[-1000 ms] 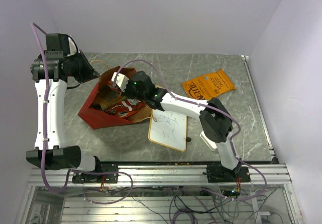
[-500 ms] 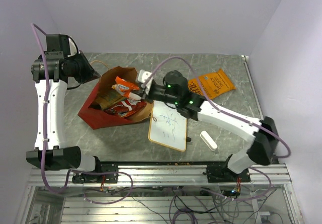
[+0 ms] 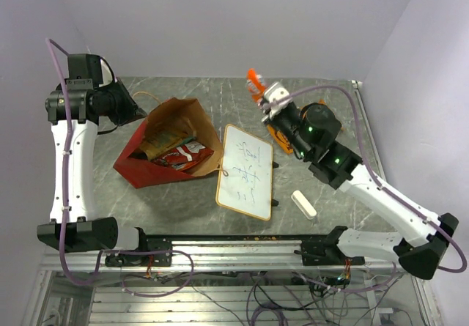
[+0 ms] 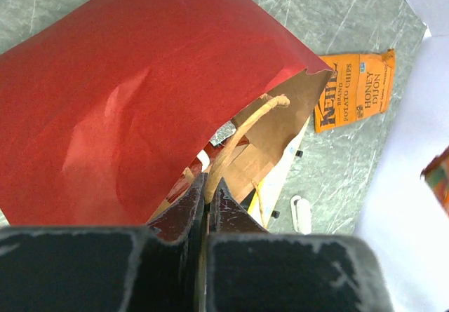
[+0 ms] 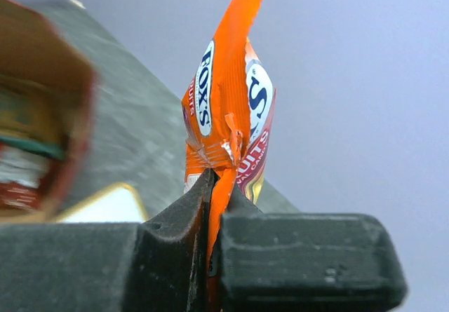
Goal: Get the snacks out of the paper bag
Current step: Place the snack at the center of the board.
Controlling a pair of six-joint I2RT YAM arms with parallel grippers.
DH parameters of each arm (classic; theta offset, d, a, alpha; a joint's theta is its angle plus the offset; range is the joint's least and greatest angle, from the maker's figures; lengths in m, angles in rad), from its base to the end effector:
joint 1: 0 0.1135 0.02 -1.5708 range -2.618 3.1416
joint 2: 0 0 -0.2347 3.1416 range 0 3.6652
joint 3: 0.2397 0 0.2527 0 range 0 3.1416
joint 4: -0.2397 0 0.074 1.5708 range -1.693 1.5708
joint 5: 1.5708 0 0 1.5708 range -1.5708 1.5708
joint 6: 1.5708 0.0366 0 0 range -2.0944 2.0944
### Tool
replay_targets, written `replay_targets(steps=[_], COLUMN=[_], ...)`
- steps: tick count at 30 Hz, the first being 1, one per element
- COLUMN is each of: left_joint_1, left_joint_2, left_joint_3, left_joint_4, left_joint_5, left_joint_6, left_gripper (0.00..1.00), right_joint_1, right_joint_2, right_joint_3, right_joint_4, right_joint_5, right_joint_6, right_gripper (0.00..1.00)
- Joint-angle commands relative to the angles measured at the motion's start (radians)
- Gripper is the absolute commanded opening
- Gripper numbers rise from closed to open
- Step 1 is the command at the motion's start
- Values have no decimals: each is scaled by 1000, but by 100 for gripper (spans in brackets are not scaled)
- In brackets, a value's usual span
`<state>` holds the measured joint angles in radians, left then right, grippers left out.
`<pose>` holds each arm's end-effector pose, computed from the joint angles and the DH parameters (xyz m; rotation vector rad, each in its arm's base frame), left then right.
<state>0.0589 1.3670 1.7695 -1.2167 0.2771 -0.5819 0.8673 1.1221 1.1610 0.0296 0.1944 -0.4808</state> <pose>0.2500 0.0047 0.4153 -0.6346 2.3380 -0.5744 0.1806 0.2019 0.4020 -0.8126 1.2677 0.1647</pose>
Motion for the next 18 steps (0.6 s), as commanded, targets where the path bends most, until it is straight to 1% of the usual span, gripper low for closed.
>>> replay_targets(steps=[1,4,6,8,10,12,16,18], left_joint_1=[-5,-9,-17,-29,-43,-54,-64,-97], left_joint_2=[-24,-30,-29,-27,-21,-16,-19,-19], left_joint_3=[2,-15,-16,-7,10,24,25,22], left_joint_4=[-13,-16,-15,-17,-23,-27,-32,-31], left_joint_5=[21,25,25,23,8,-5,-20,-27], left_joint_6=[19,22,24,27,33,38,45,48], left_gripper=[7,7,7,7,7,7,7,7], right_joint_1=[-165,-262,-314,-353,-391,-414,-447,-455], right_joint_2=[47,114,166,204,233,279,394,435], right_joint_3=[13,4,-16,-67,-131,-154,-144,-150], right_joint_4=[-107,-182,-179,-108,19,102,157,199], right_joint_5=[213,235,256,263,263,263,254,249], right_joint_6=[-24,-57,-100,-165,-233,-293,-328,-369], right_gripper=[0,0,0,0,0,0,0,0])
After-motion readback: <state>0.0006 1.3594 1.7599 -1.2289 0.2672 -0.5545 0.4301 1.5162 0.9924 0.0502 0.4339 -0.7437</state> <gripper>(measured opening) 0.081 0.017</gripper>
